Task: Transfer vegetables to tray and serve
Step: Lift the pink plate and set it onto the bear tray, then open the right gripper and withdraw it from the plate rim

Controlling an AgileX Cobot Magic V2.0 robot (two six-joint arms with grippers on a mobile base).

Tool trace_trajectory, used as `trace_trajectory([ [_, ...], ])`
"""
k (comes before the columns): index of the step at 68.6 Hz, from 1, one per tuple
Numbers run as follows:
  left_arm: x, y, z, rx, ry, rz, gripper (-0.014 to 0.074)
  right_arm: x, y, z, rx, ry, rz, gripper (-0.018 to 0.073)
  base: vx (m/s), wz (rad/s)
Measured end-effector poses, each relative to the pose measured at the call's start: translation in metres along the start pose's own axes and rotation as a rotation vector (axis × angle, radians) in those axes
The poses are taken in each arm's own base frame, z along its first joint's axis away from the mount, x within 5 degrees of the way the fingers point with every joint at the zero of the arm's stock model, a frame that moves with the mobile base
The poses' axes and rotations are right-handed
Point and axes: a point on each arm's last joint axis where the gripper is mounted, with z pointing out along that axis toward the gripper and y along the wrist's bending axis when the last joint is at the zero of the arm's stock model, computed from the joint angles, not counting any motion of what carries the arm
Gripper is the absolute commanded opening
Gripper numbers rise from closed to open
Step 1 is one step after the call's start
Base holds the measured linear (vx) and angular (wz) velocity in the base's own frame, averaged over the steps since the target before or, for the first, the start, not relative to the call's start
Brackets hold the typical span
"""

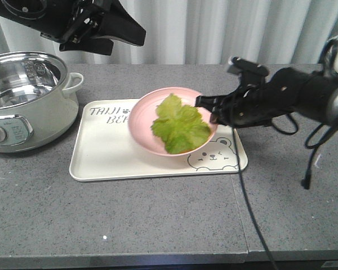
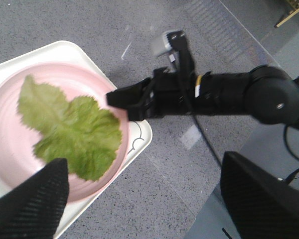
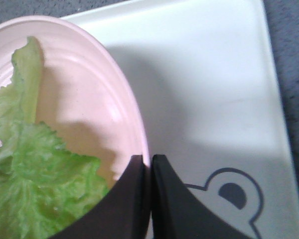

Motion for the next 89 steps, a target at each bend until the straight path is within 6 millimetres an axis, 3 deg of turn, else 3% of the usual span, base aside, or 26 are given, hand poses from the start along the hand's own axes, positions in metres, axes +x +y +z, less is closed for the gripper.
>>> trace_trajectory([
  [14, 0.000, 0.000, 0.000, 0.000, 0.000, 0.000, 0.0587, 0.010, 0.007, 0.022, -0.013, 0.001, 0.025, -0.0002, 0.00, 0.00],
  [34, 0.000, 0.000, 0.000, 0.000, 0.000, 0.000, 0.0587, 0.014, 0.002, 0.034, -0.002, 0.015, 0.038, 0.0053, 0.00, 0.00],
  [48, 0.000, 0.000, 0.000, 0.000, 0.000, 0.000, 0.0587, 0.015, 0.002, 0.035, -0.003, 0.015, 0.046, 0.0216, 0.00, 0.00],
  [61, 0.000, 0.000, 0.000, 0.000, 0.000, 0.000, 0.0587, 0.015, 0.002, 0.035, -0.003, 0.015, 0.047, 0.0457, 0.00, 0.00],
  [69, 0.000, 0.000, 0.000, 0.000, 0.000, 0.000, 0.0587, 0.015, 0.002, 0.035, -0.003, 0.015, 0.047, 0.0557, 0.00, 0.00],
  [89, 0.000, 0.000, 0.000, 0.000, 0.000, 0.000, 0.0587, 0.013, 0.005, 0.023, 0.001, 0.032, 0.005, 0.0580, 0.00, 0.00],
])
